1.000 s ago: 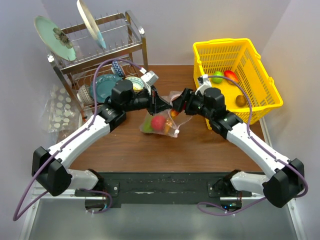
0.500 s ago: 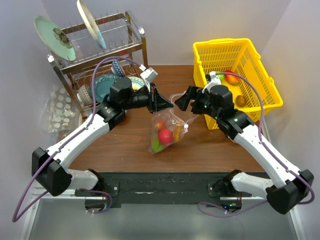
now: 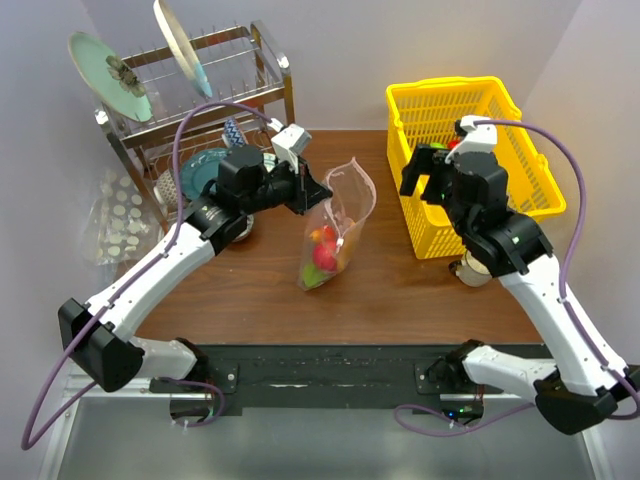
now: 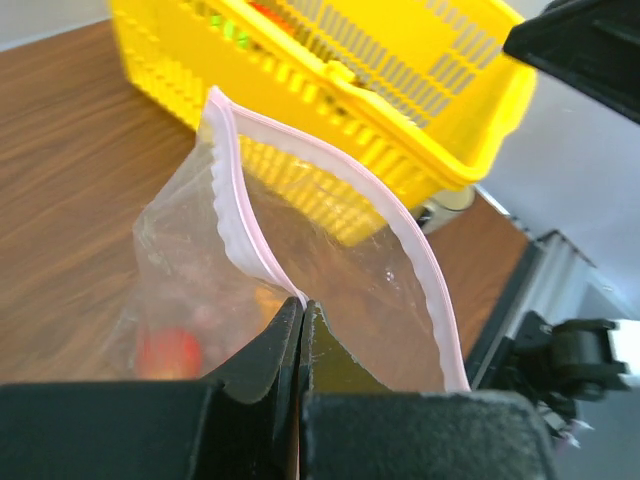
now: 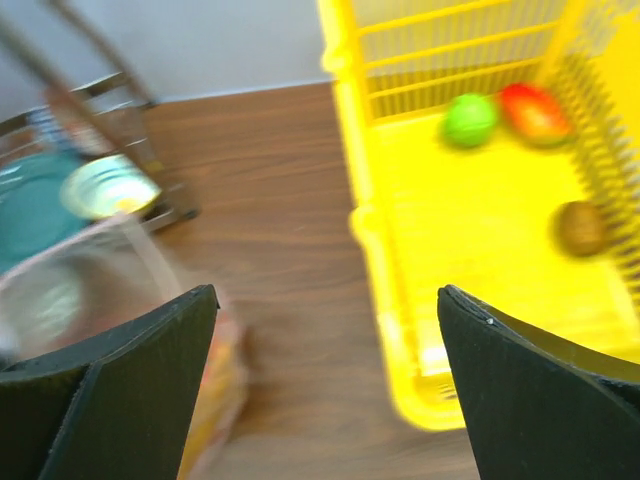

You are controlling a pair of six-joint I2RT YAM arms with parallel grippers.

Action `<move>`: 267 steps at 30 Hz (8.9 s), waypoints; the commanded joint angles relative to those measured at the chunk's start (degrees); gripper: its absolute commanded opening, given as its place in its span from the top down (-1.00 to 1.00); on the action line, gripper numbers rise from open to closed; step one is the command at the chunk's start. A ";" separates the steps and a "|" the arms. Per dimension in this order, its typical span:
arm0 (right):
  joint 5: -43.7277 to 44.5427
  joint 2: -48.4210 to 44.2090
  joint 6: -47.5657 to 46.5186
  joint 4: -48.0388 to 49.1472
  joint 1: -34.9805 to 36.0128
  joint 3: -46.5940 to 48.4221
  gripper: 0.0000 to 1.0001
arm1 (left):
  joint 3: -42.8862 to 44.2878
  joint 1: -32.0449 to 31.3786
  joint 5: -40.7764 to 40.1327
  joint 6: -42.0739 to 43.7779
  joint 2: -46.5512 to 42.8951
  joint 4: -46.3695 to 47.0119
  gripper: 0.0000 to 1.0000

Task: Place the food in the zip-top bag and seal the zipper
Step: Pick up the fake fruit from the bin, then place the fake fruit in the zipper food storage bag, then adjust the zipper on the food storage bag, then pick up the fake fruit from the bin.

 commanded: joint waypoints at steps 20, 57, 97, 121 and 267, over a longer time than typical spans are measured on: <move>-18.26 42.27 -2.35 6.52 -29.29 20.89 -0.97 | -12.30 0.04 -6.27 7.70 -2.56 10.17 1.00; -20.20 72.35 0.03 26.39 -33.34 31.98 -0.33 | -13.18 0.04 -4.52 9.64 2.10 11.04 1.00; -62.11 4.67 7.41 24.46 -22.91 -13.99 -0.15 | -12.47 0.04 -0.92 6.12 0.96 11.04 1.00; -51.14 8.18 1.52 13.91 -2.57 -9.95 -0.12 | -14.93 0.05 3.75 4.37 -6.07 15.70 1.00; -13.61 81.40 -2.44 22.61 -37.99 41.38 -0.94 | -17.13 7.43 19.22 -5.04 1.32 25.11 1.00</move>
